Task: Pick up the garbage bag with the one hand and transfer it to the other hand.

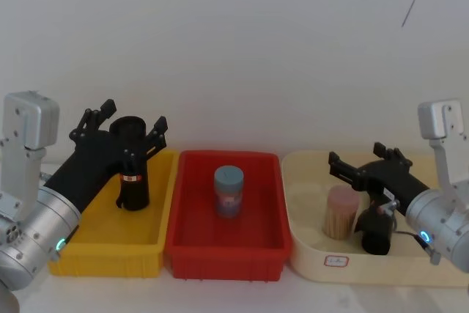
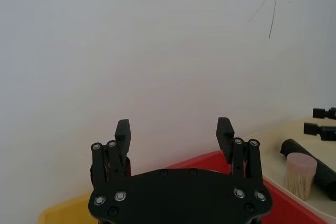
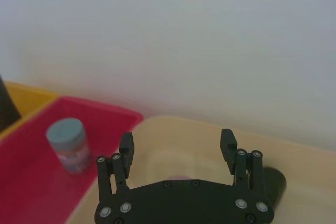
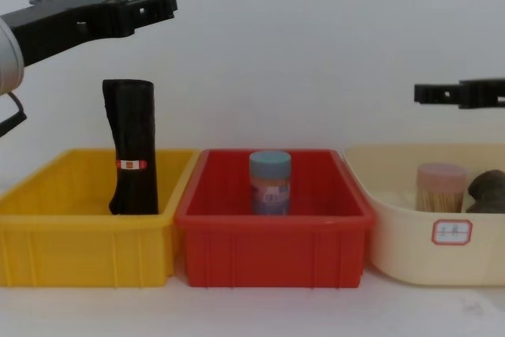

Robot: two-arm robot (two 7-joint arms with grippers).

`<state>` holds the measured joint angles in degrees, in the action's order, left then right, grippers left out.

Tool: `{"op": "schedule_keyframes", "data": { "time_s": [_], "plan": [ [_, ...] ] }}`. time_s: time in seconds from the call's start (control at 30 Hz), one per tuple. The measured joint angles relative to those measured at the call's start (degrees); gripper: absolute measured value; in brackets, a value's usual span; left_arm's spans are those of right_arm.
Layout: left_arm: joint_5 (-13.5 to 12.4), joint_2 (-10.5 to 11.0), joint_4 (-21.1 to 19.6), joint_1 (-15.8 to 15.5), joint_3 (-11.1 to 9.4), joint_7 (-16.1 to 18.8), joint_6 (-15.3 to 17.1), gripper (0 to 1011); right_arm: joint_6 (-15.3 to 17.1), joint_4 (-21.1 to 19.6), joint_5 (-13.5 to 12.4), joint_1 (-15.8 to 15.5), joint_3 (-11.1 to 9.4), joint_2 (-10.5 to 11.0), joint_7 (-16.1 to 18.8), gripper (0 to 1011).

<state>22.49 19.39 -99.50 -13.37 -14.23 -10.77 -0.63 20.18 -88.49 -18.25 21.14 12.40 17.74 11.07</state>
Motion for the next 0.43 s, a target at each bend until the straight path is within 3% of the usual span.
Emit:
{"op": "schedule_keyframes", "data": {
  "time_s": [0.43],
  "plan": [
    [0.00,0.00,0.00,0.00,0.00,0.00,0.00,1000,-1.13,-3.05,-0.66,-0.34,-0.05,-0.67,0.97,1001]
  ]
}}
